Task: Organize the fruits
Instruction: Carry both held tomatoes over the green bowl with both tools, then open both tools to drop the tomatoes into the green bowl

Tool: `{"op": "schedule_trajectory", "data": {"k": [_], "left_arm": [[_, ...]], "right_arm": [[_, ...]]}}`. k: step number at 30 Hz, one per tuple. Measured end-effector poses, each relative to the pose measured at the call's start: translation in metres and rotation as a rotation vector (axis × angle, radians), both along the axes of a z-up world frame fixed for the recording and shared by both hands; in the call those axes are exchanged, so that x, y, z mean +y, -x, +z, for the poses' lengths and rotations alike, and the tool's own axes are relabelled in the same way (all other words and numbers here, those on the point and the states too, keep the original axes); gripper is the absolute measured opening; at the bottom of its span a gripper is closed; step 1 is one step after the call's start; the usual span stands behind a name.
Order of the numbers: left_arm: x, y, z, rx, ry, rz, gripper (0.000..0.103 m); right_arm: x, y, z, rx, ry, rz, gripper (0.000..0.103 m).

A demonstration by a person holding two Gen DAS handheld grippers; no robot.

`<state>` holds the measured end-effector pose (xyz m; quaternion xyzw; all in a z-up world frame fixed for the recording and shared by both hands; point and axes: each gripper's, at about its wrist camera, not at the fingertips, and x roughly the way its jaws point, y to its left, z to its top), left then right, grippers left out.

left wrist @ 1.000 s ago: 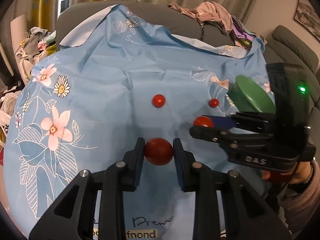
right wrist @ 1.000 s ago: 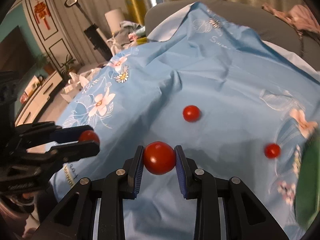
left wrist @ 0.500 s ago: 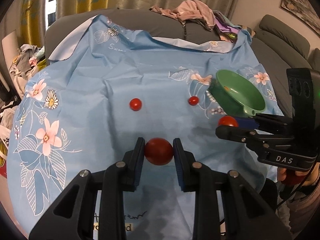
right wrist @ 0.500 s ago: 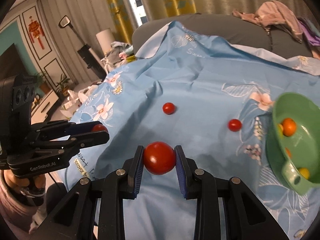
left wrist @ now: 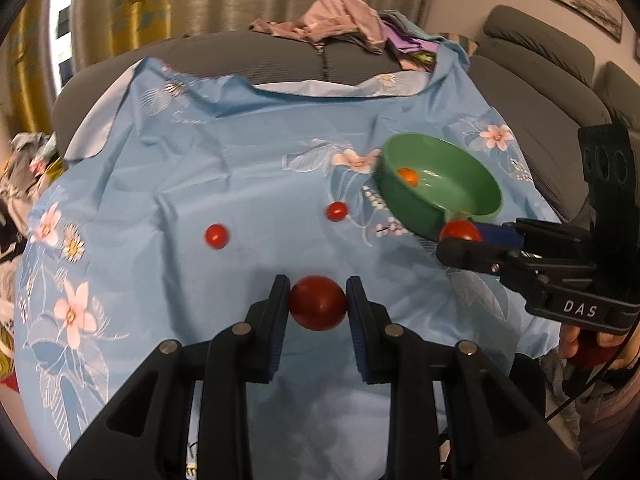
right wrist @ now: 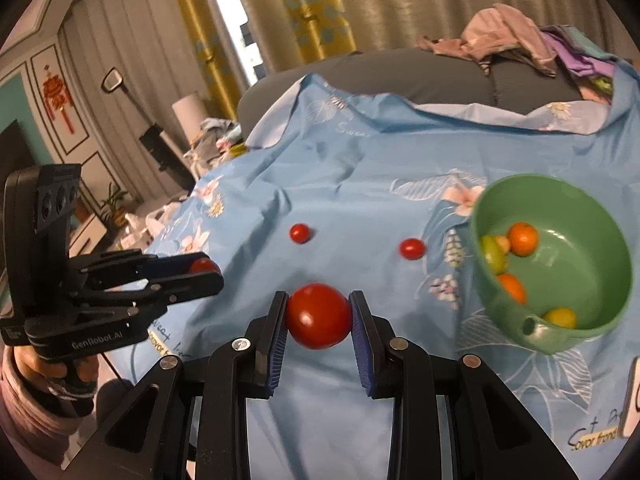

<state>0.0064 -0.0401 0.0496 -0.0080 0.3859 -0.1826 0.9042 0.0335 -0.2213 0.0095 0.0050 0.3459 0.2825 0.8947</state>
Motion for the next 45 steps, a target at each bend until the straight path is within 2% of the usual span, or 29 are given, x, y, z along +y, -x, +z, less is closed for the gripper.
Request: {"op": "schedule_trajectory", "data": {"k": [22,32,45], "left_arm": [[-0.117,-0.066,0.026,-0.052,-0.054,-0.225,0.029],[-0.158,-0.098,0.011,-0.004,-0.061,-0.269,0.029],[-0.188,-0.129,-0.022,0.048,-0.133,-0.274,0.031]], "right_arm": [[-0.103,-0.018,0.013,-0.059,-0.076,-0.226,0.032],[-0.133,-0.033,0.007,-0.043,-0.062,-0.298,0.032],[-0.143,-0.067,-0.009,0.009,0.015,-0.334,0.033]]}}
